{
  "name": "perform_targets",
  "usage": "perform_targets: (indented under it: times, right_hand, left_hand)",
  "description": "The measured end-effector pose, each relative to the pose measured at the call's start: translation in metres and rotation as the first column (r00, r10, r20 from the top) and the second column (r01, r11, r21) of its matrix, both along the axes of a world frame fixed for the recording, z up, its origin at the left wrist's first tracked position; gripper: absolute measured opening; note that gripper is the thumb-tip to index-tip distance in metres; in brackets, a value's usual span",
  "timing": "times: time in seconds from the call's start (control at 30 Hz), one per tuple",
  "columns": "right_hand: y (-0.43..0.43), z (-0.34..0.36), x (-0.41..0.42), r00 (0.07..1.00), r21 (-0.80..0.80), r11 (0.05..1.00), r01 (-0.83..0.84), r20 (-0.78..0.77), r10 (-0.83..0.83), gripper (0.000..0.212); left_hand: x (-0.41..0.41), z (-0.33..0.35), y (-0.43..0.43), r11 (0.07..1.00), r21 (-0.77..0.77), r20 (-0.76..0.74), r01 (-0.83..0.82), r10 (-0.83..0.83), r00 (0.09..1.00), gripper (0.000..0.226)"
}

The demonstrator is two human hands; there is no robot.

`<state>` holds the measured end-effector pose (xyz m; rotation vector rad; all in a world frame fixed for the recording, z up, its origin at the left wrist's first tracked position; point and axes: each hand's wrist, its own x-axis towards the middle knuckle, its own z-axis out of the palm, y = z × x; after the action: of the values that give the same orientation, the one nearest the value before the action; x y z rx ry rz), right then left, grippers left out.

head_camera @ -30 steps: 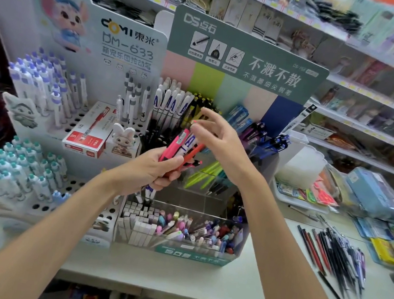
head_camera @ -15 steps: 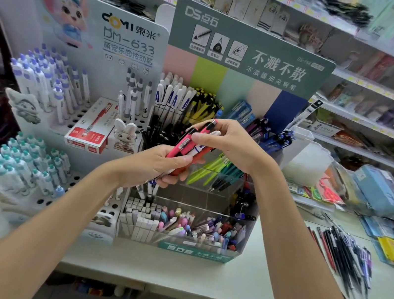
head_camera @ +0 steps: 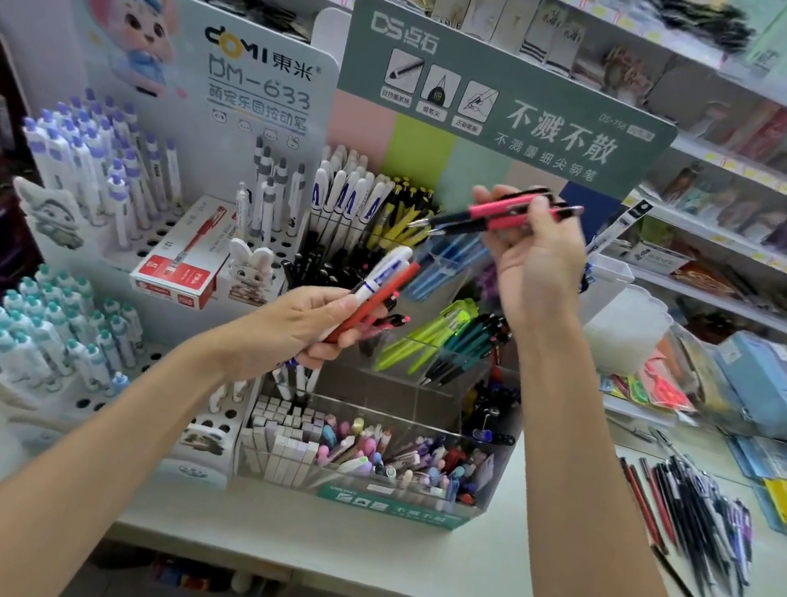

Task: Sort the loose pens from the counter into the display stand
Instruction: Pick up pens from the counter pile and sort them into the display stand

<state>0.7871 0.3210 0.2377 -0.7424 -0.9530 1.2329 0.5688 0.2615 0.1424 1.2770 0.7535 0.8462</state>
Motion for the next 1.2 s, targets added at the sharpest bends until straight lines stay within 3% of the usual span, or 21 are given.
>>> perform_targets:
  times: [0.07, 0.2, 0.33, 0.43, 0.53, 0.7, 0.77, 0.83, 0.9, 0.93, 1.07, 1.2]
  right_hand:
    - [0.002, -0.003, 0.007, 0.983, 0.044, 0.992, 0.119, 0.136, -0.124, 0.008]
    - [-0.007, -0.036, -0.011, 0.866, 0.098, 0.984, 0.148, 0.467, -0.177, 0.007]
    - [-0.013, -0.067, -0.038, 0.665, 0.114, 0.988, 0.106, 0.730, -0.155, 0.009]
    - [-0.017, -0.093, -0.053, 0.583, 0.053, 0.995, 0.085, 0.807, -0.093, 0.016]
    - [-0.013, -0.109, -0.054, 0.409, 0.191, 0.967, 0.167, 0.880, -0.244, 0.023]
    - [-0.015, -0.106, -0.048, 0.334, 0.004, 0.999, 0.036, 0.942, -0.016, 0.033]
    - [-0.019, -0.095, -0.046, 0.368, 0.063, 0.997, 0.042, 0.927, -0.074, 0.050]
    - [-0.023, -0.082, -0.044, 0.505, 0.176, 0.980, 0.094, 0.840, -0.199, 0.054]
    - [-0.027, -0.069, -0.046, 0.663, 0.165, 0.983, 0.083, 0.727, -0.178, 0.051]
    - [-0.028, -0.065, -0.048, 0.696, 0.147, 0.988, 0.045, 0.705, -0.136, 0.050]
    - [-0.022, -0.059, -0.045, 0.724, 0.134, 0.991, -0.025, 0.686, -0.074, 0.041]
    - [-0.015, -0.054, -0.030, 0.800, -0.039, 0.997, -0.073, 0.595, 0.082, 0.040]
  left_hand:
    - [-0.008, -0.004, 0.002, 0.994, -0.031, 0.085, -0.102, 0.104, 0.991, 0.038]
    - [-0.014, -0.011, 0.005, 0.956, -0.075, 0.139, -0.282, 0.291, 0.947, 0.023]
    - [-0.012, -0.013, 0.006, 0.916, -0.103, 0.150, -0.388, 0.400, 0.904, 0.018]
    - [-0.011, -0.013, 0.004, 0.924, -0.145, 0.191, -0.353, 0.376, 0.907, 0.024]
    - [-0.013, -0.015, 0.003, 0.936, -0.145, 0.198, -0.320, 0.344, 0.918, 0.029]
    - [-0.010, -0.015, 0.002, 0.944, -0.126, 0.184, -0.306, 0.325, 0.928, 0.031]
    - [-0.008, -0.013, 0.002, 0.945, -0.126, 0.187, -0.303, 0.323, 0.928, 0.033]
    - [-0.005, -0.011, 0.004, 0.945, -0.125, 0.188, -0.303, 0.323, 0.928, 0.037]
    - [-0.002, -0.009, 0.006, 0.952, -0.098, 0.168, -0.291, 0.304, 0.938, 0.037]
    - [0.000, -0.008, 0.007, 0.957, -0.081, 0.150, -0.277, 0.286, 0.946, 0.036]
    - [0.008, -0.004, 0.009, 0.981, -0.086, 0.121, -0.175, 0.185, 0.975, 0.030]
    - [0.013, -0.002, 0.010, 0.989, -0.074, 0.148, -0.125, 0.135, 0.980, 0.030]
